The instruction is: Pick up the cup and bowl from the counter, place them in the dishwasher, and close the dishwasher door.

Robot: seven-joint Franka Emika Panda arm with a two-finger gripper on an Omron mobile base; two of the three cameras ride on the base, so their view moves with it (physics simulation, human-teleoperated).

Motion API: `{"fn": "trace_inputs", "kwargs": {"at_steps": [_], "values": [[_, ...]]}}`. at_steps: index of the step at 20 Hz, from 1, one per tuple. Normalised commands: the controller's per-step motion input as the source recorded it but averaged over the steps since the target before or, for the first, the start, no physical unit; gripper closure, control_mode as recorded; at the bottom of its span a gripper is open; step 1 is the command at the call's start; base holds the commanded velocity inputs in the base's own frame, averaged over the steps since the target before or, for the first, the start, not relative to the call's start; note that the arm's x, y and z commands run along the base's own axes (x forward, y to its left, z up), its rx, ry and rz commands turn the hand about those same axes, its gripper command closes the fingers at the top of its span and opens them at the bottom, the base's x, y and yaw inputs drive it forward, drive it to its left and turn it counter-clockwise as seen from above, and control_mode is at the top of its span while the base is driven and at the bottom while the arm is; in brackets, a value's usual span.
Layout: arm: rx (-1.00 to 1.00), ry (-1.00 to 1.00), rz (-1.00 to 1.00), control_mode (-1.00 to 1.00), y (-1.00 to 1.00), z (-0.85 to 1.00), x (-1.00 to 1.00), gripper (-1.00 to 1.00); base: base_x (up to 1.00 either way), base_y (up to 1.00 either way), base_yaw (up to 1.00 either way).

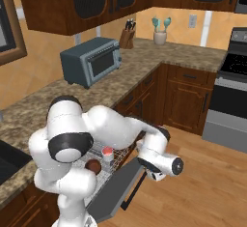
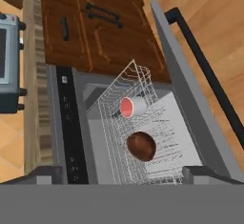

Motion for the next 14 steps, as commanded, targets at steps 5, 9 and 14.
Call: {"fn": "trace_inputs", "kwargs": {"at_steps": [5, 9, 14], "values": [[0.41, -0.15, 0.0, -1.0, -0.38, -0.88, 0.01, -1.0, 0.0, 0.0, 0.0], [0.2, -0.11, 0.02, -1.0, -0.6, -0.71, 0.03, -1.0, 0.0, 0.0, 0.0], [0.18, -0.13, 0.02, -1.0, -0.38, -0.55, -0.02, -1.0, 0.0, 0.0, 0.0]]}}
